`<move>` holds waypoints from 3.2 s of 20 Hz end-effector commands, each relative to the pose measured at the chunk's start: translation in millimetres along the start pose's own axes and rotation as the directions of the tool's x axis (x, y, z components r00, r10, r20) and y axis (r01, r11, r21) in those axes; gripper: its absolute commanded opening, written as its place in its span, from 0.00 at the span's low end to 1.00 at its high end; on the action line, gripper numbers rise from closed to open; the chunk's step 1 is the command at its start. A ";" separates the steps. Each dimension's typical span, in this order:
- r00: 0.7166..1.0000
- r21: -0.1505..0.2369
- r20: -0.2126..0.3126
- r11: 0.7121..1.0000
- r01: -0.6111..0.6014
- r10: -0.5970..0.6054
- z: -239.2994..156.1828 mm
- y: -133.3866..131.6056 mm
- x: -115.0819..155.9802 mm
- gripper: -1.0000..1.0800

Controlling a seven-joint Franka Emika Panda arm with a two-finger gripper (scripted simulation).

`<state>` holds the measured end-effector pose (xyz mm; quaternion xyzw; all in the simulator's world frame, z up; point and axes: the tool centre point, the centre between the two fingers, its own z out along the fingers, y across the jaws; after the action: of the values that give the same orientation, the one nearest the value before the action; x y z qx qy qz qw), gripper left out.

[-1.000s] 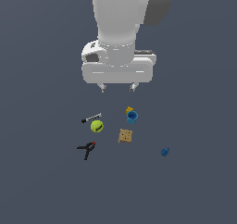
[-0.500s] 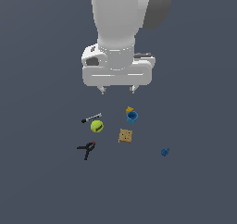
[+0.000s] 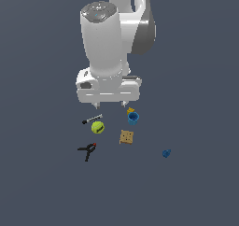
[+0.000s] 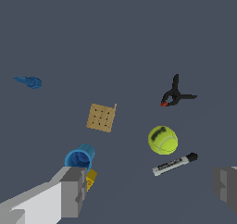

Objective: Pick up a designated object from a clutter of objects.

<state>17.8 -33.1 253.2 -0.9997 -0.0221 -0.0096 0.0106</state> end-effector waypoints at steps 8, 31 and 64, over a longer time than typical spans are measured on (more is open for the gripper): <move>0.998 -0.009 0.011 0.998 0.060 -0.060 97.1 51.7 -12.9 0.96; 0.995 -0.018 0.022 0.995 0.101 -0.101 174.8 84.1 -35.9 0.96; 0.995 -0.019 0.021 0.995 0.102 -0.101 181.6 85.3 -42.3 0.00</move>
<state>-16.5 -116.0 61.8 -0.9973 -0.0728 0.0008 0.0001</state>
